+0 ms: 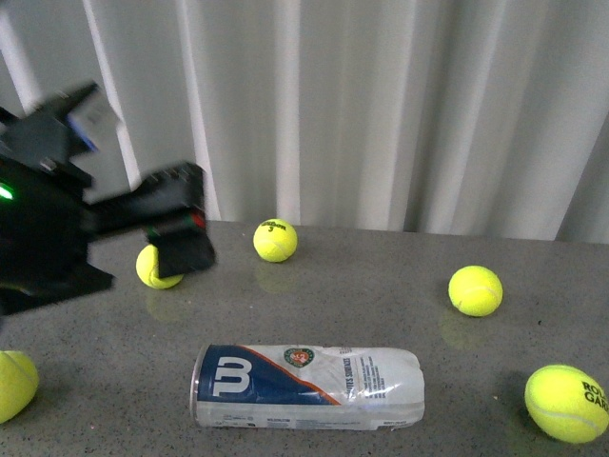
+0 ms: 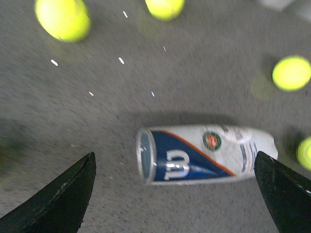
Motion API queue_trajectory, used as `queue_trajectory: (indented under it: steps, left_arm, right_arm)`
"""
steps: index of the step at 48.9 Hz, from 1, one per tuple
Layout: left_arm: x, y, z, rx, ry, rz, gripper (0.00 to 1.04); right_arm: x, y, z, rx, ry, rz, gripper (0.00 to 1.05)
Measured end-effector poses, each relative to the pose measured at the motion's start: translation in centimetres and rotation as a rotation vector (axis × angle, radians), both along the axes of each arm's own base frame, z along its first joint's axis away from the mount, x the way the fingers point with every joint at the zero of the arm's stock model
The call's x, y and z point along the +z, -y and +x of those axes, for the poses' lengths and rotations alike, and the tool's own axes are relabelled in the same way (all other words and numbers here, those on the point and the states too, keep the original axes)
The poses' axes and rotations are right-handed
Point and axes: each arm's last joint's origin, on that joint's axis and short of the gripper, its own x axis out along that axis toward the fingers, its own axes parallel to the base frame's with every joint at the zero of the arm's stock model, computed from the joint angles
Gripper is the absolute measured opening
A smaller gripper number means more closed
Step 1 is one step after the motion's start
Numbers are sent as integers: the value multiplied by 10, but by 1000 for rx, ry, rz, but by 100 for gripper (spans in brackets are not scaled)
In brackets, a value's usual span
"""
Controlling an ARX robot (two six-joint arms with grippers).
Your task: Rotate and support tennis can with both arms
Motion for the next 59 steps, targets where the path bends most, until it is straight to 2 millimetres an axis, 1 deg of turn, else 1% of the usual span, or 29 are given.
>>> queue_trajectory:
  steps: [6,11,15,24,34,42,59]
  left_arm:
    - [-25,16,8,-68,-50,-18,98]
    - [-37,18,13,-76,-59,-7,98]
    - [-46,15,18,-65,-70,-5,98]
    - [-60,5,24,-54,-94,-25,98]
    - [-76,4,22,-70,-122,-54,98]
    - [-90,8,18,-67,-143,-86,98]
    - [-105,29,14,-82,-147,-185,98]
  right_arm:
    - [0,0,0,-1,0,0,98]
    - [0,0,0,0,0,0,98]
    - [0,0,0,0,0,0,98]
    - [0,0,0,0,0,0,98]
    - [0,0,0,0,0,0,98]
    - [0,0,0,0,0,0,98]
    - [0,0,0,0,0,0,98]
